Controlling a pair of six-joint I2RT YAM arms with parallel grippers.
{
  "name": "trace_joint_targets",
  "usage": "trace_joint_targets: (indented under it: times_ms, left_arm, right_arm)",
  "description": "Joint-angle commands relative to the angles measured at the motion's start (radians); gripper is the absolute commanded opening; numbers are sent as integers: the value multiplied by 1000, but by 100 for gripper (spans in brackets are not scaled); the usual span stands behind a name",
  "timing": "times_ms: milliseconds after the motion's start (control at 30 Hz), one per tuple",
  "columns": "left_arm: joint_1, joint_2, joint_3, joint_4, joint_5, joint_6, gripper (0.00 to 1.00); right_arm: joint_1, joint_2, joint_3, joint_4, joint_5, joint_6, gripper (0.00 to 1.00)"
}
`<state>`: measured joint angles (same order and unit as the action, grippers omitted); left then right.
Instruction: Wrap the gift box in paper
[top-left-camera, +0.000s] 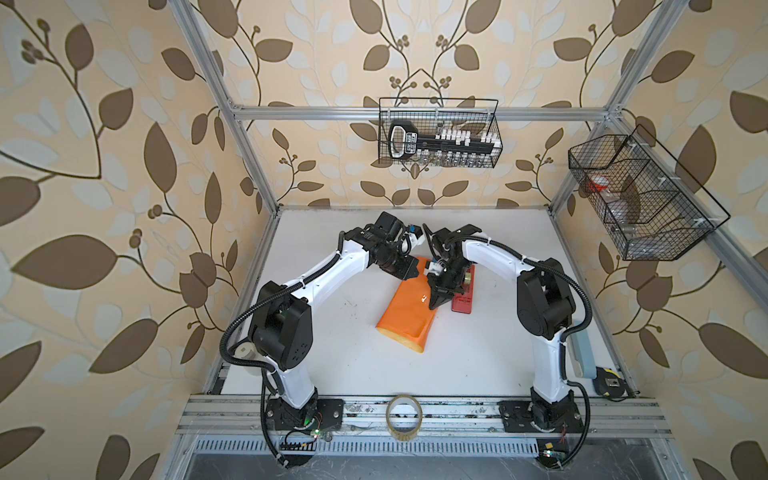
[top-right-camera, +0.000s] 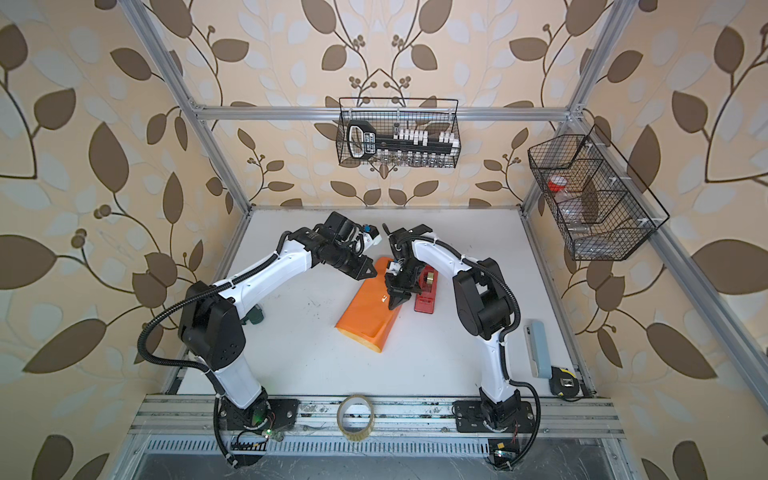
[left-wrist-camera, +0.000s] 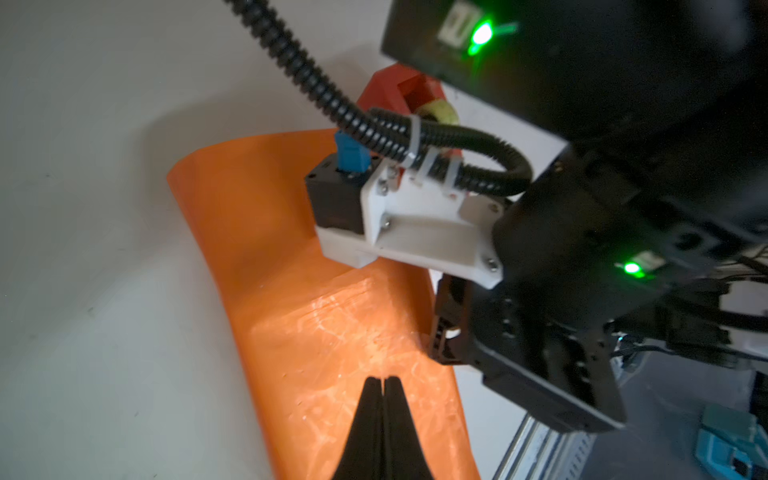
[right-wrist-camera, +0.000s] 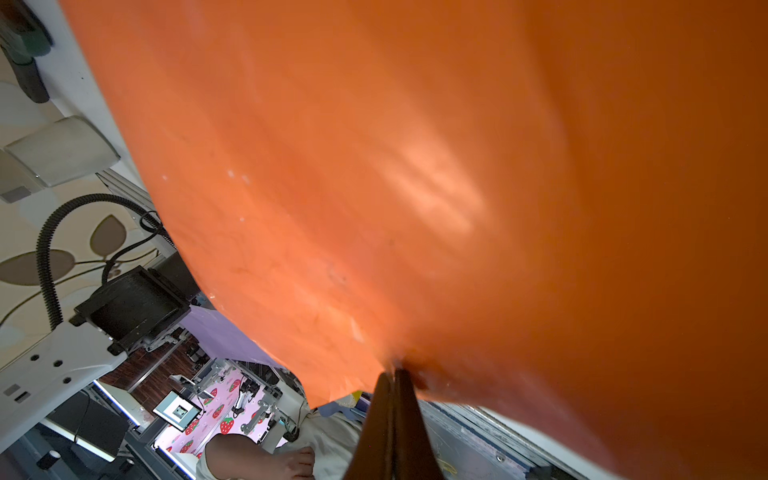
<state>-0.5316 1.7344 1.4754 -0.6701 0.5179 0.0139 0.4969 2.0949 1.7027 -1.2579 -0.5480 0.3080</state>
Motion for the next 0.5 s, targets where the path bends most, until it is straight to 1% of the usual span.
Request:
trace_joint_targets:
  times_ms: [0,67,167,267,367,467]
  left_arm:
    - [-12,-19,-82,85,114,-130,0]
    - [-23,-30,-136,141,105,-146,0]
    - [-43,-58,-225,238,81,-136,0]
    - [-70,-65,-284,321,66,-132,0]
    - [-92,-58,-312,372,44,-136,0]
    - [-96,-50,-330,419,15,-160,0]
  right_arm:
    - [8,80,-15,51,105,-25,0]
    - [8,77,-16,49,106,-26,0]
    - [6,73,-23,50,111,-26,0]
    - [5,74,-21,48,114,-26,0]
    - [6,76,-13,46,114,-25,0]
    - [6,74,-9,40,116,-25,0]
